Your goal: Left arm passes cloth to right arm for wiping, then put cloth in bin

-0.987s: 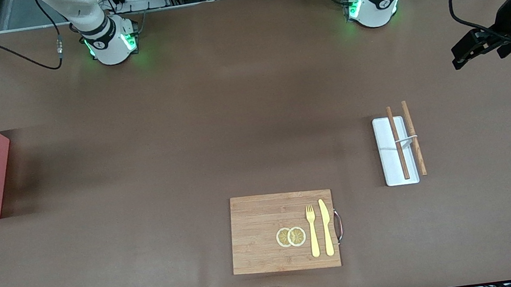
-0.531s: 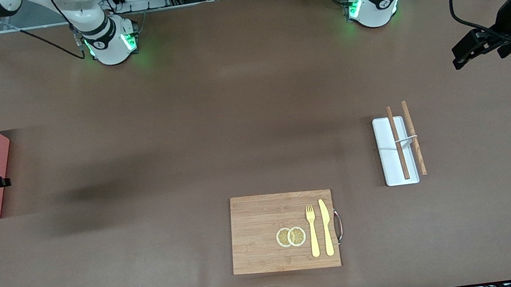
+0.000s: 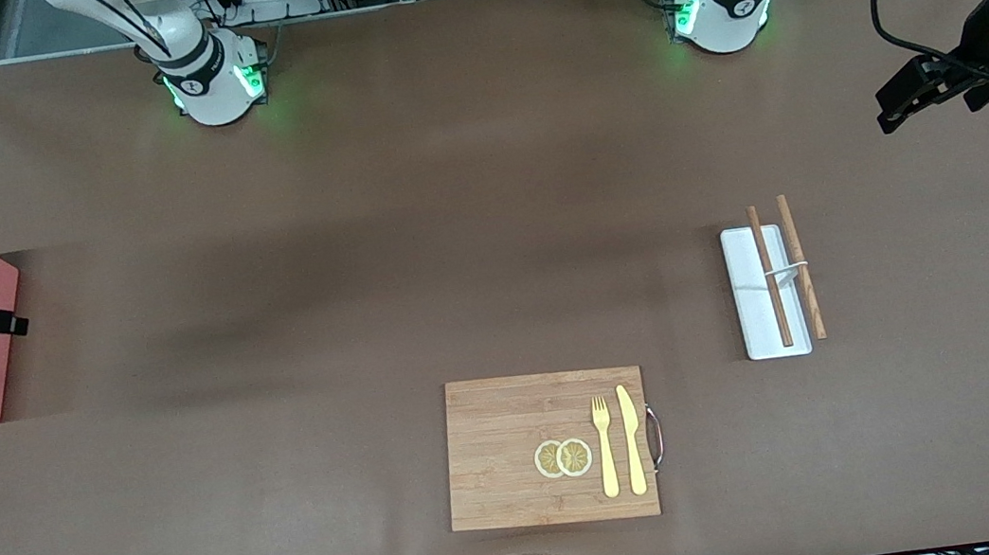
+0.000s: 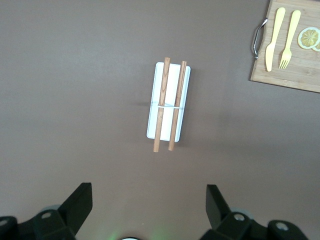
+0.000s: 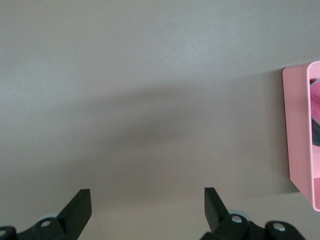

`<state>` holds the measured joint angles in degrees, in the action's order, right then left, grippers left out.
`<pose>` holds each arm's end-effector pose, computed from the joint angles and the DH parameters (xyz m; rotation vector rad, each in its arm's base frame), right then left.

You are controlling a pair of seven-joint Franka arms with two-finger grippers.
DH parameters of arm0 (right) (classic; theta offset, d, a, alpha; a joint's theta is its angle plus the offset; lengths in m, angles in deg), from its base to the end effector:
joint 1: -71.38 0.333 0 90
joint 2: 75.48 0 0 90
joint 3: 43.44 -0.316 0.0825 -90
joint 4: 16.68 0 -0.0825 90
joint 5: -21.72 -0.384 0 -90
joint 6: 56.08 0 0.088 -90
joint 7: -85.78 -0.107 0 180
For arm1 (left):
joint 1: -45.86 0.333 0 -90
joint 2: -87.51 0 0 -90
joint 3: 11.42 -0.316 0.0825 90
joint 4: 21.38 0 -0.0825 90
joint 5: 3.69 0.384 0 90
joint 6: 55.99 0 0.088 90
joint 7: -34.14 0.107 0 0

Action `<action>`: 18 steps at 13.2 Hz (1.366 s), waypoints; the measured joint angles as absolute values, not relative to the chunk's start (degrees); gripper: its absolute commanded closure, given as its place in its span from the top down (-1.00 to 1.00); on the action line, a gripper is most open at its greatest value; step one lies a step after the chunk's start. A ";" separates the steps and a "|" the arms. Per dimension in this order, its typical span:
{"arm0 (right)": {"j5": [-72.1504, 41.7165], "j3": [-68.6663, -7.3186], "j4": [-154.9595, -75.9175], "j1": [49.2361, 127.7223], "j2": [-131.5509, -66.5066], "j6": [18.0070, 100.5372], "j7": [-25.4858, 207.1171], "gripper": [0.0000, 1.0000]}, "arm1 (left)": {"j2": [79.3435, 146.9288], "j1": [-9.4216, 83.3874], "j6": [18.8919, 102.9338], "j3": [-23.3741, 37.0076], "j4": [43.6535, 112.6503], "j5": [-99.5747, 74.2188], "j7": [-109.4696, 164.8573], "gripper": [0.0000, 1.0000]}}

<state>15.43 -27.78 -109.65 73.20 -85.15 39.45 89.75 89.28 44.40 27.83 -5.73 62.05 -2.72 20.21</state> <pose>0.5878 -0.1230 0.5137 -3.0433 0.2873 0.1627 0.5494 -0.0659 0.6516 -3.1179 -0.1872 0.0328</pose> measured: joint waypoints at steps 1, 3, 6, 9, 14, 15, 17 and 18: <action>15.57 -27.65 -112.61 73.15 -83.06 40.85 89.76 1.00 | 89.28 44.40 27.81 -5.73 62.07 -2.72 20.21 1.00; 15.83 -27.67 -114.27 73.16 -81.12 41.76 89.76 1.00 | 89.28 44.42 27.76 -5.74 62.09 -2.72 20.21 1.00; 15.83 -27.89 -114.23 73.23 -78.98 41.71 89.76 1.00 | 89.28 44.42 27.75 -5.74 62.09 -2.72 20.21 1.00; 15.90 -28.25 -113.58 73.34 -77.65 41.73 89.76 1.00 | 89.28 44.42 27.75 -5.74 62.09 -2.72 20.21 1.00; 15.91 -32.72 -113.18 70.93 -77.50 40.44 88.60 1.00 | 89.02 44.38 27.33 -5.67 62.07 -2.72 20.21 1.00; 15.91 -34.54 -113.10 69.87 -77.25 40.08 87.12 1.00 | 88.84 44.38 27.29 -5.67 62.05 -2.72 20.30 1.00; 16.00 -35.82 -112.94 69.11 -76.13 38.69 85.89 1.00 | 88.27 44.36 27.19 -5.65 62.04 -2.72 21.15 1.00; 16.35 -35.87 -112.93 69.03 -75.50 38.43 85.88 1.00 | 88.02 44.35 27.14 -5.63 62.04 -2.72 21.77 1.00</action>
<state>16.35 -35.87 -112.93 69.03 -75.50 38.43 85.88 88.02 44.35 27.14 -5.63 62.04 -2.72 21.77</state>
